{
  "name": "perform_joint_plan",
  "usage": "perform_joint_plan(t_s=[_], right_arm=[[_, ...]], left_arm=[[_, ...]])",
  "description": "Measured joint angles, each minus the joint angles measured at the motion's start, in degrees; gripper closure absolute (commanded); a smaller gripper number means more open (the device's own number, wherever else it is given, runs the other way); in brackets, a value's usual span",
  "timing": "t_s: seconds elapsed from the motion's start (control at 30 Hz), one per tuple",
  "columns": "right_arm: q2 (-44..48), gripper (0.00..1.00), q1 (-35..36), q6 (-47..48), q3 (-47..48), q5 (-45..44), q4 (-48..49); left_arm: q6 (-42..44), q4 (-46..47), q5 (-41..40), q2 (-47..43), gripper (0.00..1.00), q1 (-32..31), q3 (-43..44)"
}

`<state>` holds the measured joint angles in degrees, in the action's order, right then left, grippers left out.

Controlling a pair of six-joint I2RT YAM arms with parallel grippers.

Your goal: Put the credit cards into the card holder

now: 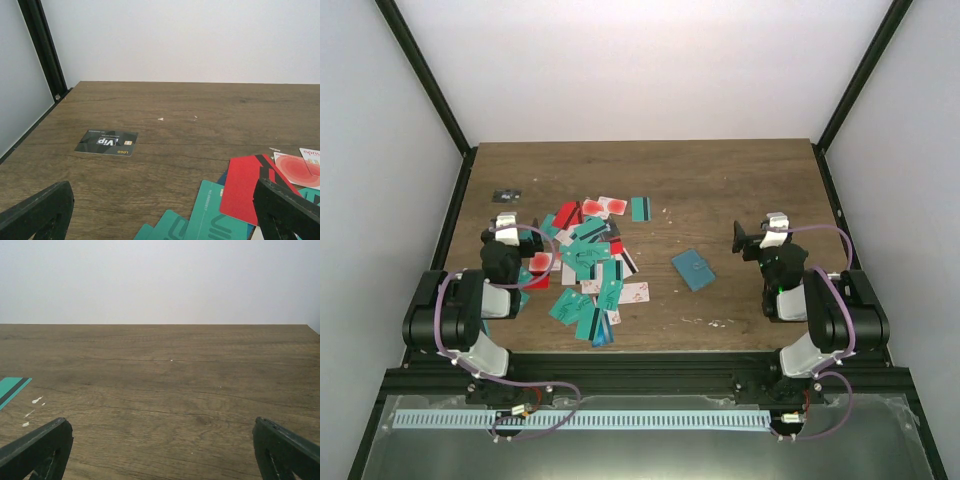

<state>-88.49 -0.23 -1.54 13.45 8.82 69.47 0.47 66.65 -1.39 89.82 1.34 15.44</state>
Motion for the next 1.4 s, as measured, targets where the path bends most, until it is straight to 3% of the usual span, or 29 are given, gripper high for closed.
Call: perform_joint_plan(t_s=[0.3, 0.47, 0.57, 0.63, 0.97, 1.17, 1.4], right_arm=[[0.00, 0.00, 0.00, 0.00, 0.00, 0.00, 0.13], [0.00, 0.00, 0.00, 0.00, 0.00, -0.04, 0.11], [1.84, 0.00, 0.00, -0.09, 0.15, -0.66, -2.60], [5.42, 0.00, 0.04, -1.01, 2.58, -1.51, -10.34], [13.77, 0.00, 4.20, -6.32, 23.82, -4.59, -39.95], [15.17, 0.00, 4.50, -17.92, 37.66, -3.93, -56.28], [17.66, 0.00, 4.48, -25.73, 40.39, 0.48, -66.07]], left_arm=[[-0.11, -0.33, -0.76, -0.24, 0.00, 0.00, 0.00], [-0.87, -9.09, -4.35, -9.01, 0.00, -0.04, 0.87], [-1.55, -18.25, -6.12, -17.88, 0.00, -0.66, 4.26], [-2.08, -24.65, -7.37, -22.86, 0.00, -1.09, 7.04], [-8.92, -66.42, -9.55, -41.68, 0.00, -1.66, 25.00], [-12.55, -89.70, -9.20, -42.99, 0.00, -1.66, 41.44], [-15.06, -110.07, -7.67, -39.52, 0.00, -1.77, 57.68]])
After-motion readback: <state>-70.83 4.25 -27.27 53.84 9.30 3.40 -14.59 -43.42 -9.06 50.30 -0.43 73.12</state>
